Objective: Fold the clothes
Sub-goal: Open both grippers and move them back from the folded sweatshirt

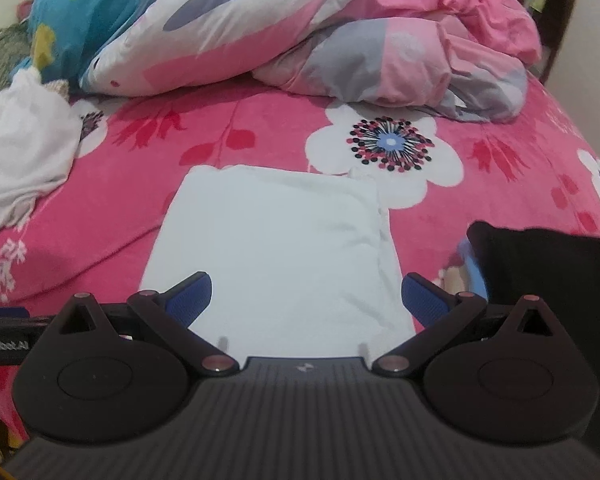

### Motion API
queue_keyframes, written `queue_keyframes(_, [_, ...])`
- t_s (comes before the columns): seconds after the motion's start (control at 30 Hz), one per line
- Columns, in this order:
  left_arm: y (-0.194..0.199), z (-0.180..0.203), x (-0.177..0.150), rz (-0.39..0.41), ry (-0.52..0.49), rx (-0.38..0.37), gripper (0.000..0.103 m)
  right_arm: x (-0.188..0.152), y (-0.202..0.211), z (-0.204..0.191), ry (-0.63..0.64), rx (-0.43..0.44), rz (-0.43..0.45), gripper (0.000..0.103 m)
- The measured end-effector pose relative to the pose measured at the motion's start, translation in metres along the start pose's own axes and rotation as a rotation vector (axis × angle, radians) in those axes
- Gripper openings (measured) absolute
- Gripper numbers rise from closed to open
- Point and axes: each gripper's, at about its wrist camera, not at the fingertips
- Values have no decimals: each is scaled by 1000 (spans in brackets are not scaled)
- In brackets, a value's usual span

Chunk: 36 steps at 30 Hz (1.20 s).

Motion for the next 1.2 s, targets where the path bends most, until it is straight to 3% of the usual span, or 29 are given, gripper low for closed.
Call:
queue_keyframes(0.47, [21, -20, 18, 41, -118, -50, 100, -9, 36, -29, -91, -21, 31, 102])
queue_keyframes(0.57, [25, -17, 16, 95, -152, -53, 100, -9, 37, -29, -115, -24, 8, 102])
queue_keyframes(0.7, [23, -15, 18, 125, -139, -27, 100, -8, 34, -31, -132, -17, -47, 102])
queue_keyframes(0.9, [17, -16, 25, 152, -139, 26, 100, -7, 39, -36, -130, -41, 2, 102])
queue_keyframes(1.07, [-2, -17, 30, 6, -128, 71, 100, -7, 38, -31, -160, -64, -18, 102])
queue_keyframes(1.2, [-21, -24, 31, -110, -35, 109, 100, -12, 31, -20, -196, -104, -90, 102])
Point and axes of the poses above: each gripper's, at about its wrist camera, not at the fingertips, and y roughly against the way its jaws point, z to its right, x to its top, and after that the axes turned 10 degrees about z, right-handed
